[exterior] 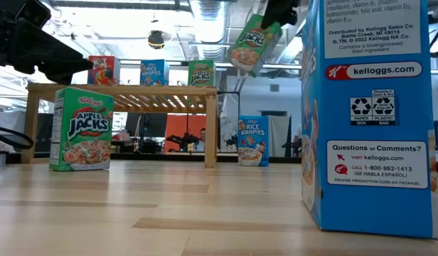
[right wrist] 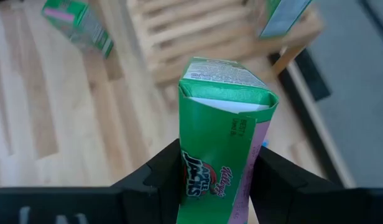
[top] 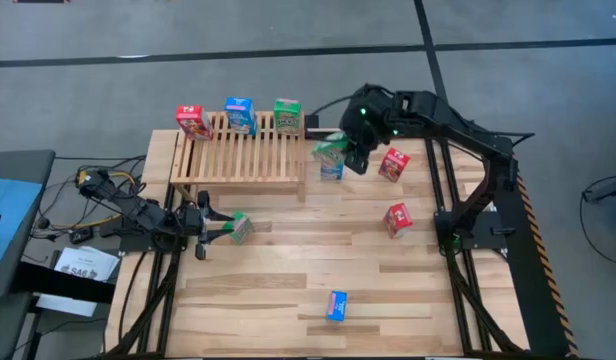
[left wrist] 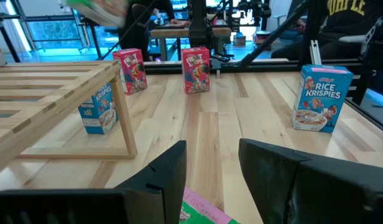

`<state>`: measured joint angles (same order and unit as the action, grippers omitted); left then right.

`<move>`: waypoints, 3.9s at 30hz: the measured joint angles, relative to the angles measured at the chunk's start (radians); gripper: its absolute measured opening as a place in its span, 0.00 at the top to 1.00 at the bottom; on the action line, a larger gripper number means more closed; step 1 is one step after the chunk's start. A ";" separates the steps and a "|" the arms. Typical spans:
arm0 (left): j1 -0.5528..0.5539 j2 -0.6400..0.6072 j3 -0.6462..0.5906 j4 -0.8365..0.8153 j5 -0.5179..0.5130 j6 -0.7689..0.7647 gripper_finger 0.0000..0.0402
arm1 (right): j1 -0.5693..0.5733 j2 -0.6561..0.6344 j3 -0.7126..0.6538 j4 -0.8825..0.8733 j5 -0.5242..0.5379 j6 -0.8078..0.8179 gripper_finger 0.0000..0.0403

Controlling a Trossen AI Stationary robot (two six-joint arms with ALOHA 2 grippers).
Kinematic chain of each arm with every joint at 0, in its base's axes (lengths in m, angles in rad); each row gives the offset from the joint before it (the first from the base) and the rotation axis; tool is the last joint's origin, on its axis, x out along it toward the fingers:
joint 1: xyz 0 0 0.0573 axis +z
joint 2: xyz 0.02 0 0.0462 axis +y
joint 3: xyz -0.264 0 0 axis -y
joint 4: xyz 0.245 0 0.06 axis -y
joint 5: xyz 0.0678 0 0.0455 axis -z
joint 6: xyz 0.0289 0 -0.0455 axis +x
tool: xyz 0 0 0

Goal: Stack cereal on shelf
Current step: Put the bottom green cereal box on the shelf aligned with the green cereal box

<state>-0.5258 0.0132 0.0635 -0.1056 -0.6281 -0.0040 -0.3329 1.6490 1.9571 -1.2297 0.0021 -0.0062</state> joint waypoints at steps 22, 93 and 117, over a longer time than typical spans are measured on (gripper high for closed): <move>0.000 0.000 0.000 0.000 0.001 0.000 0.66 | -0.064 0.267 0.397 -0.126 -0.031 -0.163 0.52; 0.000 0.000 0.000 0.000 0.000 0.000 0.66 | -0.037 0.369 0.327 0.170 -0.058 -0.430 0.43; 0.000 0.000 0.000 0.000 0.000 0.000 0.66 | -0.055 0.369 0.327 0.221 -0.026 -0.413 0.35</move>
<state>-0.5259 0.0132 0.0631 -0.1059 -0.6281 -0.0040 -0.3874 2.0178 2.2837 -1.0092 -0.0238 -0.4194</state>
